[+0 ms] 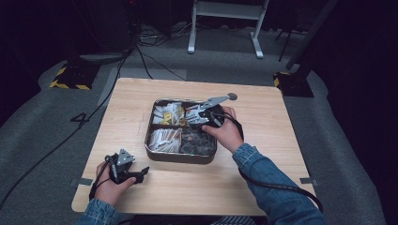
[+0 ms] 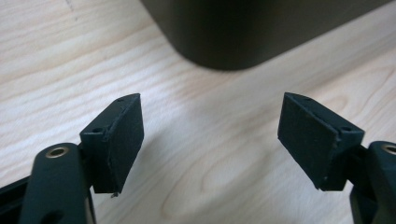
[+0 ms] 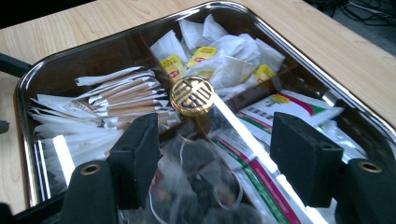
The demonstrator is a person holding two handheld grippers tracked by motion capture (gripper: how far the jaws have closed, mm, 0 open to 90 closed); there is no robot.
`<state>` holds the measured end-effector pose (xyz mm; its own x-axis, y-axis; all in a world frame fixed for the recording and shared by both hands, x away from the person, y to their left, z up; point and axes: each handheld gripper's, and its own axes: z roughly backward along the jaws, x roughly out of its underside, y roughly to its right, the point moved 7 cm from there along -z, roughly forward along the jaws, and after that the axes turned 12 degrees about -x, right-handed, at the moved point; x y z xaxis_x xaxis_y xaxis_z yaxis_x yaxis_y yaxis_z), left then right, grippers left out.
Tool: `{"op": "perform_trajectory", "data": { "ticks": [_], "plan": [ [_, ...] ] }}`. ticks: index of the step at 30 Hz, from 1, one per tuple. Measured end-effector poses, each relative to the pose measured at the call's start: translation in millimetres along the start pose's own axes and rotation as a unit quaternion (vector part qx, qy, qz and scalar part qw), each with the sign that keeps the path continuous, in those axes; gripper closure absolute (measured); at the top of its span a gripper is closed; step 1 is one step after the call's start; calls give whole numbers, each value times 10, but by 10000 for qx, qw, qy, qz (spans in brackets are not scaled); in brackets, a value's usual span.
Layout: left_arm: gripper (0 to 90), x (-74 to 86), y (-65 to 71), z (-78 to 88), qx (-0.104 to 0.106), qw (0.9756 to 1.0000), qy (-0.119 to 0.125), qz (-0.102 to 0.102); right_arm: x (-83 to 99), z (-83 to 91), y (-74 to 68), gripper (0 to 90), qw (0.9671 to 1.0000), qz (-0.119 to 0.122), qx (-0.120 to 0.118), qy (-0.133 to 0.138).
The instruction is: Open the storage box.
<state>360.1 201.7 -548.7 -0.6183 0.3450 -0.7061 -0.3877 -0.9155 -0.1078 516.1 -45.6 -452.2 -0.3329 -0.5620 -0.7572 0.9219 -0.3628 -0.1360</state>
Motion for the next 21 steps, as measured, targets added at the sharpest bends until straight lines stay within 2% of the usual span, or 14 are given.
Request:
{"op": "perform_trajectory", "data": {
  "ticks": [5,9,12,17,21],
  "plan": [
    [241,45,-11,24,-17,10000,-9,-10,-35,-142,-15,343,9999,-8,-99,-46],
    [245,77,-36,29,-95,9999,-20,-67,-67,-275,-18,368,9996,-150,-231,-90],
    [245,91,-59,13,-136,9999,-28,-76,-70,-354,-2,381,9994,-216,-244,-120],
    [248,75,-72,-16,-98,9999,-16,-34,-70,-451,2,489,9992,-227,-269,-174],
    [234,56,-87,-41,-77,10000,-29,-9,-85,-528,-6,520,9994,-142,-200,-253]
  ]
}}
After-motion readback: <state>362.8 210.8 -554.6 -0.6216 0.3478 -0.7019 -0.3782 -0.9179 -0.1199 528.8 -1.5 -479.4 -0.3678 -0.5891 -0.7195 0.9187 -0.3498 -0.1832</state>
